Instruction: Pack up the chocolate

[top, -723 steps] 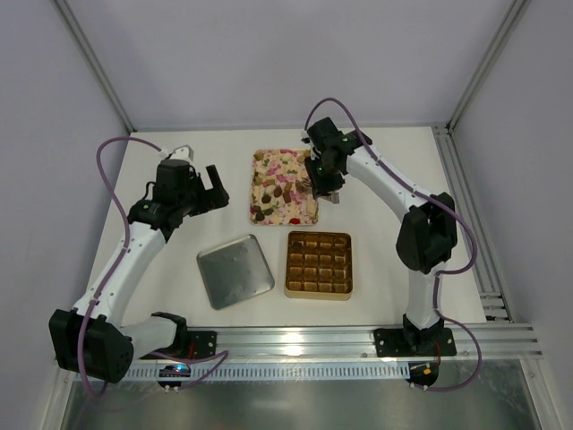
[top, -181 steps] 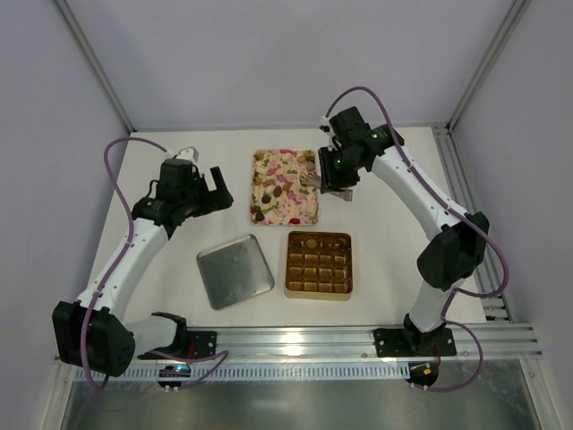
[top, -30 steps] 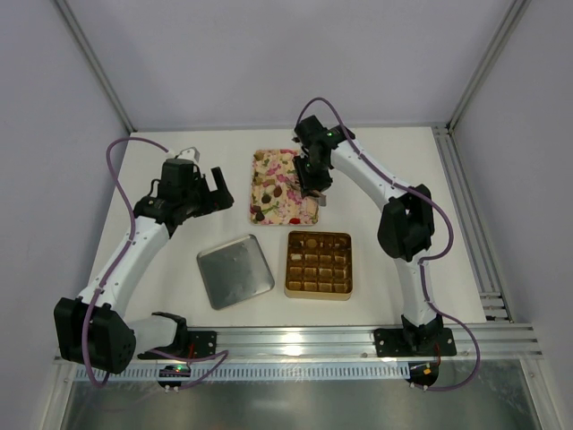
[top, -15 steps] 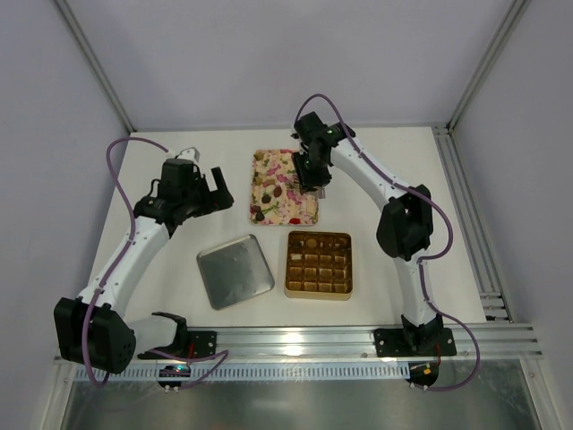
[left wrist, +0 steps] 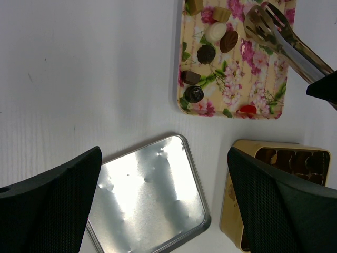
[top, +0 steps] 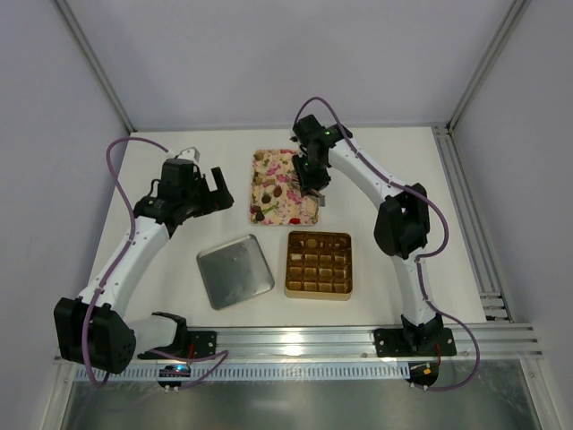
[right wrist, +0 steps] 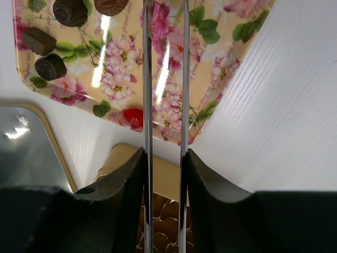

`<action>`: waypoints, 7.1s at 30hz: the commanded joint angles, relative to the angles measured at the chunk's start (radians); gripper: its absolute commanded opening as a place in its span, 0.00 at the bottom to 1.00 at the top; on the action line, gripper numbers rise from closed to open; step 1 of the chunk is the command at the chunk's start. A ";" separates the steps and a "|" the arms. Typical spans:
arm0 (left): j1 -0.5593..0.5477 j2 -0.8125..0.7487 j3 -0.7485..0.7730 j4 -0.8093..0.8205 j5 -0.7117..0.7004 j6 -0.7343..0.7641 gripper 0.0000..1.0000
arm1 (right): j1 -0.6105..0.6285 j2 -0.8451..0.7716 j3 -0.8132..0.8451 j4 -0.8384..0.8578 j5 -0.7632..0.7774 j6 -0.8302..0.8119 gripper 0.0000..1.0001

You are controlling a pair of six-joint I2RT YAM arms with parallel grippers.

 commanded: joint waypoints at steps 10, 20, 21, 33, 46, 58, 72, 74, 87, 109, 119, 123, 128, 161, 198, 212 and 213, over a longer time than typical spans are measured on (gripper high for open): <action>0.002 -0.003 0.028 0.009 0.004 0.014 1.00 | -0.003 -0.074 0.039 -0.020 0.016 -0.017 0.36; 0.002 -0.003 0.028 0.009 0.004 0.013 1.00 | -0.006 -0.182 -0.039 0.002 0.027 -0.020 0.36; 0.002 -0.001 0.028 0.008 0.004 0.013 1.00 | -0.006 -0.194 -0.054 0.008 0.025 -0.022 0.36; 0.002 -0.001 0.026 0.008 0.003 0.013 1.00 | -0.006 -0.260 -0.128 0.020 0.007 -0.022 0.35; 0.002 0.001 0.028 0.008 0.003 0.014 1.00 | -0.006 -0.465 -0.321 0.064 -0.038 -0.014 0.35; 0.000 0.002 0.028 0.008 0.001 0.013 1.00 | -0.006 -0.720 -0.597 0.089 -0.073 0.010 0.36; 0.000 0.000 0.028 0.008 -0.002 0.014 1.00 | 0.061 -0.967 -0.827 0.081 -0.104 0.073 0.36; 0.002 0.001 0.028 0.008 0.001 0.013 1.00 | 0.095 -0.993 -0.856 0.084 -0.096 0.095 0.36; 0.000 0.004 0.028 0.008 0.004 0.014 1.00 | 0.210 -1.070 -0.982 0.101 -0.073 0.178 0.36; 0.002 0.008 0.028 0.008 -0.002 0.016 1.00 | 0.217 -1.032 -0.903 0.097 -0.028 0.152 0.42; 0.002 0.014 0.028 0.008 -0.002 0.016 1.00 | 0.119 -0.727 -0.571 0.107 -0.031 0.023 0.43; 0.002 0.017 0.028 0.008 0.000 0.014 1.00 | 0.072 -0.579 -0.441 0.106 -0.041 -0.012 0.43; 0.002 0.020 0.028 0.008 0.000 0.014 1.00 | 0.043 -0.397 -0.258 0.075 -0.033 -0.040 0.43; 0.000 0.034 0.033 0.006 0.001 0.018 1.00 | 0.064 -0.073 -0.027 0.043 -0.015 -0.034 0.47; 0.002 0.036 0.033 0.006 0.000 0.018 1.00 | 0.046 -0.010 0.075 0.002 -0.024 -0.052 0.43; 0.002 0.039 0.033 0.005 -0.002 0.018 1.00 | 0.044 0.010 0.076 0.003 -0.028 -0.049 0.42; 0.002 0.039 0.034 0.006 -0.002 0.016 1.00 | 0.044 0.007 0.075 0.005 -0.028 -0.049 0.42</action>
